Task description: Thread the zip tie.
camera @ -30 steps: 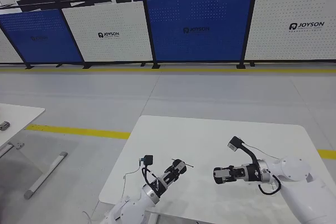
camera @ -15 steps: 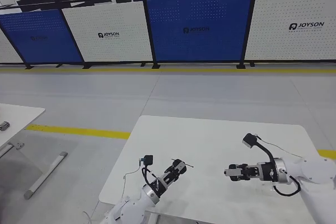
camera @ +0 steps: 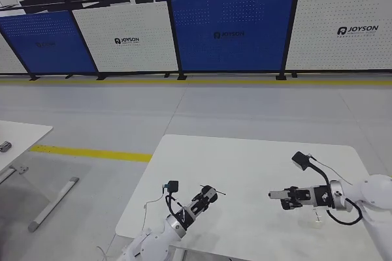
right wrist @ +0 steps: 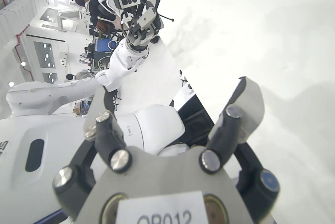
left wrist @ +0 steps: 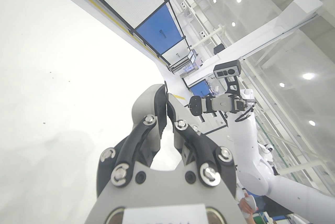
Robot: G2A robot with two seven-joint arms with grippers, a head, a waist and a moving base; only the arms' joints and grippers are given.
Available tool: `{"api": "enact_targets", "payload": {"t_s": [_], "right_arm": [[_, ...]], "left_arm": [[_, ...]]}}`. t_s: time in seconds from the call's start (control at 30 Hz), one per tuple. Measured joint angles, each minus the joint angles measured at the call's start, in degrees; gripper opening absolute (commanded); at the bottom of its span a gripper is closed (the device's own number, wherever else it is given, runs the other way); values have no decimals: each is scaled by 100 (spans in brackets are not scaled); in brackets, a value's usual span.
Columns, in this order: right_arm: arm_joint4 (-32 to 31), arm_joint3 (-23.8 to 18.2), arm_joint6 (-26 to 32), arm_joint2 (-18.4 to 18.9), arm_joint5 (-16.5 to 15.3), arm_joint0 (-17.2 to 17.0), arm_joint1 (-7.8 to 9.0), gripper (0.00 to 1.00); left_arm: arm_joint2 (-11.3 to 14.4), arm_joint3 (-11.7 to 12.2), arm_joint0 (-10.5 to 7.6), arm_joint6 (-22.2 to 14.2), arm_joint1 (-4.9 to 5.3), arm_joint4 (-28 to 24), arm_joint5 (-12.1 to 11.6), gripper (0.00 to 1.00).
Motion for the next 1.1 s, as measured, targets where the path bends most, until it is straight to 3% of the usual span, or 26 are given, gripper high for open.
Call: {"api": "enact_targets", "payload": {"t_s": [0.13,0.23,0.33,0.47,0.6,0.97,1.1], "right_arm": [[13,-79,-5,78,15,-55,55,100],[-217,-261,1,164,256,-60,207,100],[-373,-401,0,-52,608,88,393,100],[-543,-71,0,-766,1167,793,592,100],[-773,447,0,-1406,1717,1435,601,100],[-789,410,-23,-1373,1691,1371,602,100],[-1576,140,-210,-1486,1797,1375,659,100]], "left_arm": [[0,0,0,0,0,0,0,0],[0,0,0,0,0,0,0,0],[0,0,0,0,0,0,0,0],[0,0,0,0,0,0,0,0],[0,0,0,0,0,0,0,0],[0,0,0,0,0,0,0,0],[0,0,0,0,0,0,0,0]]}}
